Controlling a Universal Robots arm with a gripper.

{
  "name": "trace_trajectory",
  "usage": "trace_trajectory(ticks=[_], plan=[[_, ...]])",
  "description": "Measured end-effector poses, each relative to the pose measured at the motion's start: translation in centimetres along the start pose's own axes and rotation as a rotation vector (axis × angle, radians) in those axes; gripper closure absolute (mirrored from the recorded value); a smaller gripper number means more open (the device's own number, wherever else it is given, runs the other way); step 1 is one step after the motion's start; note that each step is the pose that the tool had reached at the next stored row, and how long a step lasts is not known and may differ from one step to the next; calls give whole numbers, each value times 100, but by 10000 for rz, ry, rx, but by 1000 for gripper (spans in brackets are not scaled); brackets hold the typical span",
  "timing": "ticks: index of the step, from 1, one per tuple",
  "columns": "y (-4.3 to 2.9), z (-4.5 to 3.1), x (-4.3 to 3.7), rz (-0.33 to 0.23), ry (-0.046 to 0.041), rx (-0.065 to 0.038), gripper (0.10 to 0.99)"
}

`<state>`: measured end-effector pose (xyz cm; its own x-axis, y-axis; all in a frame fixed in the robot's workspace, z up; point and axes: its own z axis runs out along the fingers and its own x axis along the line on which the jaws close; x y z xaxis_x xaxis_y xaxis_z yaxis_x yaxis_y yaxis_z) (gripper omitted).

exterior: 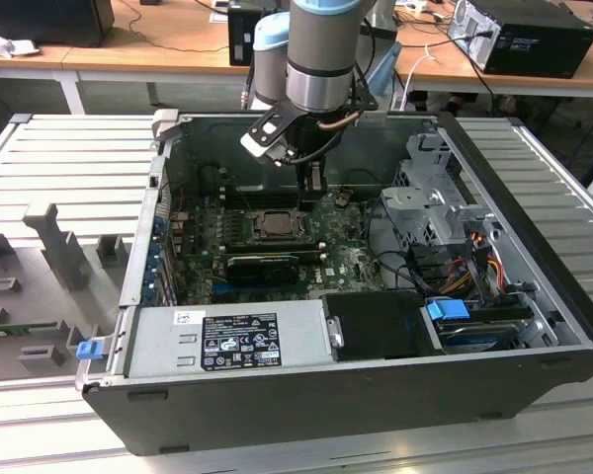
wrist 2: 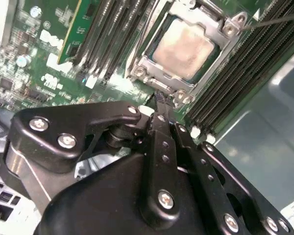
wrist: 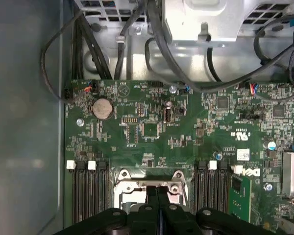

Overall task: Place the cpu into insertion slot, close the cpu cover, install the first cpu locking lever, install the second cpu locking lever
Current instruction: 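Close the cpu cover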

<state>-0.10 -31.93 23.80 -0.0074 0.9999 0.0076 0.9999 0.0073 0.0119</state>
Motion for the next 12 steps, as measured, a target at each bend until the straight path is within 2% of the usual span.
trace_trajectory(ticks=[1, 3, 8, 12], plan=[[-38, 1, 0, -5, 4, 1, 980], [-190, 2, 2, -15, 19, -1, 980], [-306, 0, 3, -17, 22, 0, 980], [-372, -1, 3, -16, 27, 0, 980]])
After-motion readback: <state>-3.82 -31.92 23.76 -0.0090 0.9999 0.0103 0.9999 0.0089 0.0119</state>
